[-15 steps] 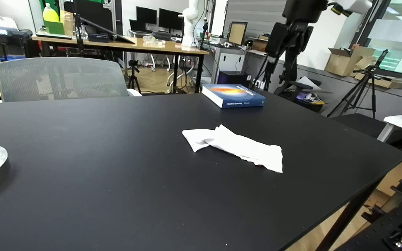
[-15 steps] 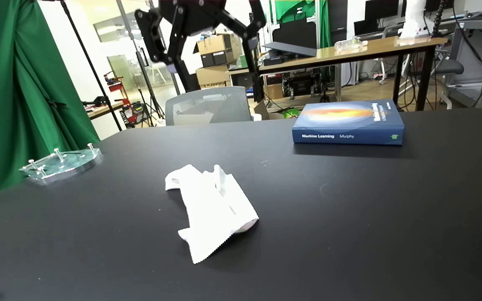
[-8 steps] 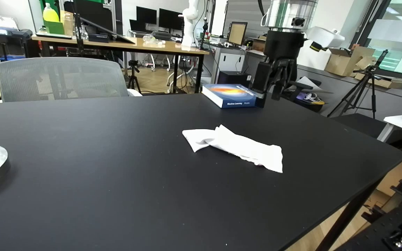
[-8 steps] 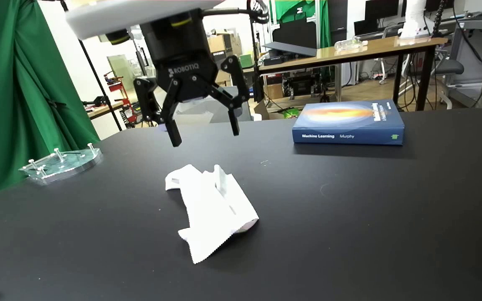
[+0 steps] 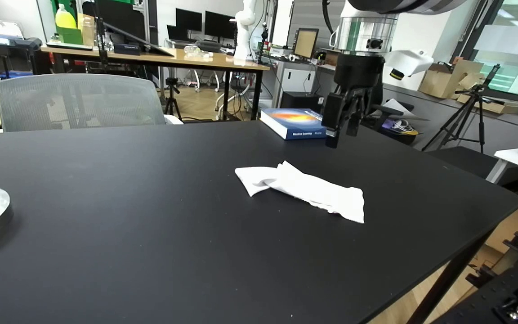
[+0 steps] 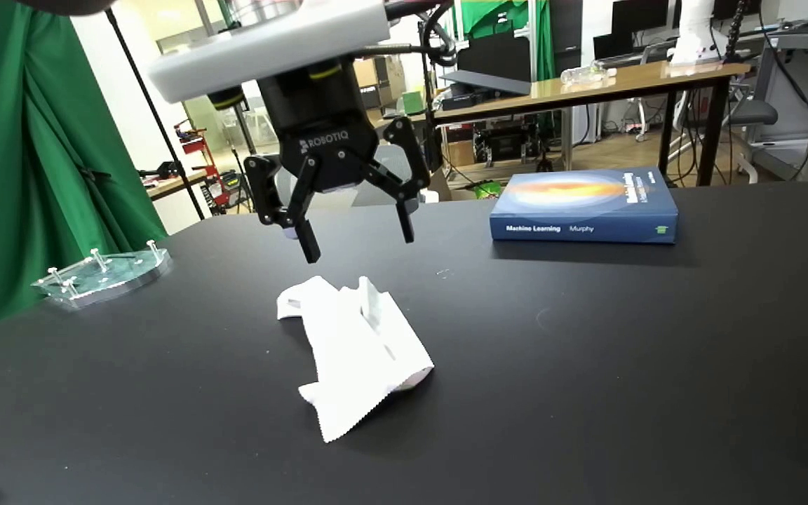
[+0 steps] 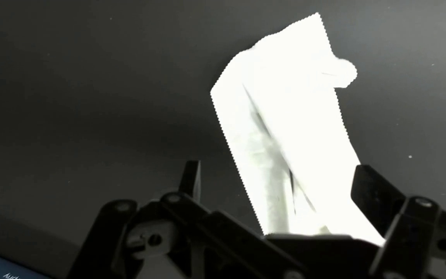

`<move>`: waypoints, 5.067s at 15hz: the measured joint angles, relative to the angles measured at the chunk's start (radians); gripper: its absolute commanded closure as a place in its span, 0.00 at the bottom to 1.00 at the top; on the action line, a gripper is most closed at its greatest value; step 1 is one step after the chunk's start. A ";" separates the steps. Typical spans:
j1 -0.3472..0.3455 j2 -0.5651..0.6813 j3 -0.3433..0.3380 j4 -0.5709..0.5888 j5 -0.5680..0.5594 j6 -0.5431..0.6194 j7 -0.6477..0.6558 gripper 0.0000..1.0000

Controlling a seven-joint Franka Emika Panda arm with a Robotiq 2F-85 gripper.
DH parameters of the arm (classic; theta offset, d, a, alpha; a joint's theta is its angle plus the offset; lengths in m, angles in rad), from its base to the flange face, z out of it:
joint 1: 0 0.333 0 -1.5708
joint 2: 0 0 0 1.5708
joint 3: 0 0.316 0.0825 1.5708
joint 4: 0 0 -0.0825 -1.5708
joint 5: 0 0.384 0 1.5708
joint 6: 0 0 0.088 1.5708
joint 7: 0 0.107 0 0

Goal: Unfold the towel on the table

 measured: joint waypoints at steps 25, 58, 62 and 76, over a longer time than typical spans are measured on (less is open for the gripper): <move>0.066 0.365 0.030 0.241 -0.105 0.196 0.215 0.49; 0.119 -0.134 0.262 0.238 0.209 -0.562 0.027 1.00; 0.119 -0.151 0.236 0.236 0.200 -0.587 0.055 1.00; 0.001 0.021 0.062 0.249 0.156 -0.424 0.224 1.00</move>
